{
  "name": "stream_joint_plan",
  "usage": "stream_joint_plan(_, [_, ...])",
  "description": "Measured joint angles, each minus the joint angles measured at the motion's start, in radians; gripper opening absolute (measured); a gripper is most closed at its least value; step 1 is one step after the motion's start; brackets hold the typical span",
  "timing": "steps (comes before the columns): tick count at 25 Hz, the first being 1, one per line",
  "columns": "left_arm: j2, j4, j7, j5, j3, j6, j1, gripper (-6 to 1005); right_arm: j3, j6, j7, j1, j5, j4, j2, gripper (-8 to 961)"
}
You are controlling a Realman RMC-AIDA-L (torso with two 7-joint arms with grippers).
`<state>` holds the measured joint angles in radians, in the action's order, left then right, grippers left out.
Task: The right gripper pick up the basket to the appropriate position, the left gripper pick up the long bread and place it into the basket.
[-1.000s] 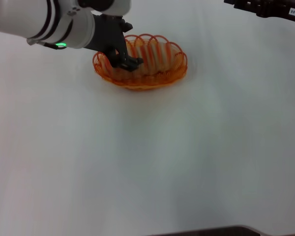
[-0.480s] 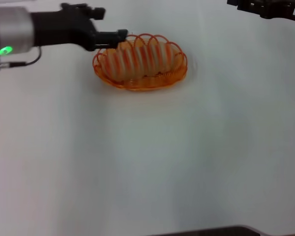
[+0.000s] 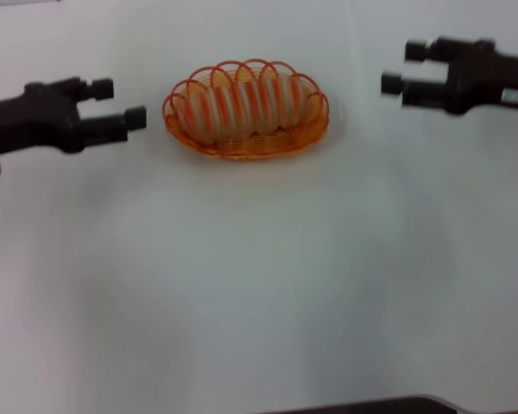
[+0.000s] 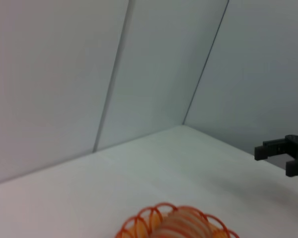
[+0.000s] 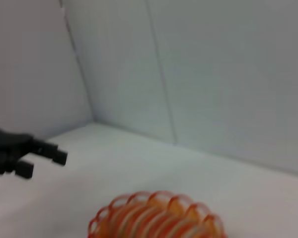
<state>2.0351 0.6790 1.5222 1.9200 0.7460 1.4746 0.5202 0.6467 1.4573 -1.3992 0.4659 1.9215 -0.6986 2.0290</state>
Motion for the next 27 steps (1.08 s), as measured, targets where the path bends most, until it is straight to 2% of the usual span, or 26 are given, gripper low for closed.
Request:
stream_joint_plan(3, [-0.015, -0.040, -0.041, 0.013, 0.003, 0.009, -0.016, 805, 0.000, 0.002, 0.046, -0.013, 0.043, 0.005, 0.022, 754])
stream_joint_plan(4, [-0.018, -0.048, -0.050, 0.017, 0.003, 0.009, -0.020, 804, 0.000, 0.005, 0.076, -0.028, 0.050, 0.006, 0.040, 754])
stream_joint_plan(8, [-0.027, -0.083, -0.079, 0.033, 0.016, 0.016, -0.039, 800, 0.002, 0.018, 0.099, -0.051, 0.050, 0.010, 0.052, 754])
stream_joint_plan(15, [-0.017, -0.090, -0.096, 0.066, 0.019, 0.024, -0.081, 800, 0.008, 0.048, 0.148, -0.089, 0.051, 0.041, 0.053, 754])
stream_joint_plan(21, [-0.005, -0.109, -0.119, 0.071, 0.013, 0.047, -0.087, 801, 0.009, 0.037, 0.169, -0.092, 0.068, 0.049, 0.052, 754])
stream_joint_plan(27, [-0.007, -0.109, -0.118, 0.072, 0.014, 0.056, -0.089, 801, 0.011, 0.021, 0.179, -0.094, 0.089, 0.050, 0.052, 754])
